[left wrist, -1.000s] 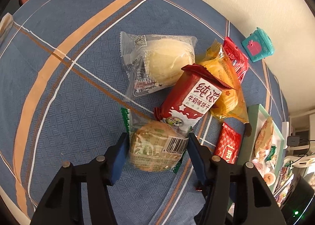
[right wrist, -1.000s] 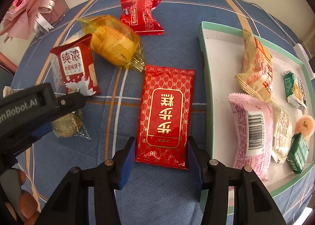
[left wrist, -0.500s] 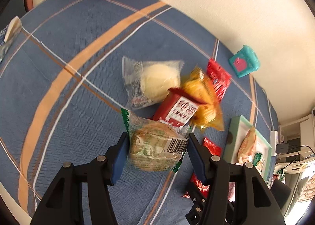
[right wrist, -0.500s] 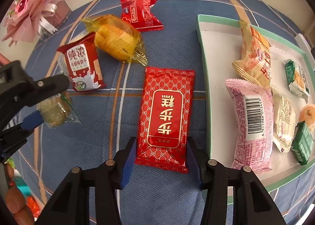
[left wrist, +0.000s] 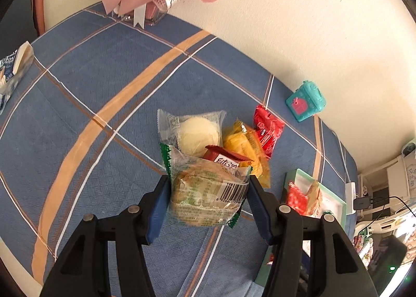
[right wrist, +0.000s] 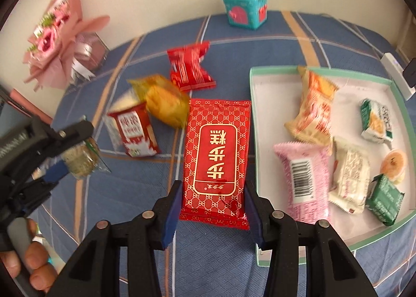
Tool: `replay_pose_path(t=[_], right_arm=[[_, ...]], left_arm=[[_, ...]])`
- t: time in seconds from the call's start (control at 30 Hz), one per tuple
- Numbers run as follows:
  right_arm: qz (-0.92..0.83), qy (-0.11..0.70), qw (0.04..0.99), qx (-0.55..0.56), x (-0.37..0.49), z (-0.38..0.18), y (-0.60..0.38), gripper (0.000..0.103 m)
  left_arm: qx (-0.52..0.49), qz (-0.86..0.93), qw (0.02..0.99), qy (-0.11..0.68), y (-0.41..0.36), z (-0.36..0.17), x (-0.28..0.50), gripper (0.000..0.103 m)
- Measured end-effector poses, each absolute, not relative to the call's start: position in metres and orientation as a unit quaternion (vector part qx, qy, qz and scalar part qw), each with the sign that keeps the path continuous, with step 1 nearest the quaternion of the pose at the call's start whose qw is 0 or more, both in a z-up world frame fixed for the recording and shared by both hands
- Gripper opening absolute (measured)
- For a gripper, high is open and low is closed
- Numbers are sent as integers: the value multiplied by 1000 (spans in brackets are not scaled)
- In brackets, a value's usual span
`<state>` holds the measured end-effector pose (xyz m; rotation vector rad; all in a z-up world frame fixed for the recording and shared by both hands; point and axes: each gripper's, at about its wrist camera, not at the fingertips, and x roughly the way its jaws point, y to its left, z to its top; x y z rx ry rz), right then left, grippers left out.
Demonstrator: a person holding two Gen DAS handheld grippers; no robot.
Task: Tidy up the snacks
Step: 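Lift and carry the green-wrapped bread and red pack over the tray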
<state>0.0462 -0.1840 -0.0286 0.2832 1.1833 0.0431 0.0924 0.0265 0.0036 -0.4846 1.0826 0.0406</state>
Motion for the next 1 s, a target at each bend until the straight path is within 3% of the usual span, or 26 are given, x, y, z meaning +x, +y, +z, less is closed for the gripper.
replay_pose_path(t=[0.47, 1.0], right_arm=[[-19, 516, 841, 159, 62, 11, -223, 48], [-142, 489, 828, 235, 45, 8, -341, 49]], left_arm=[[-194, -28, 841, 505, -23, 20, 95, 60], [-82, -160, 836, 519, -162, 18, 89, 60]])
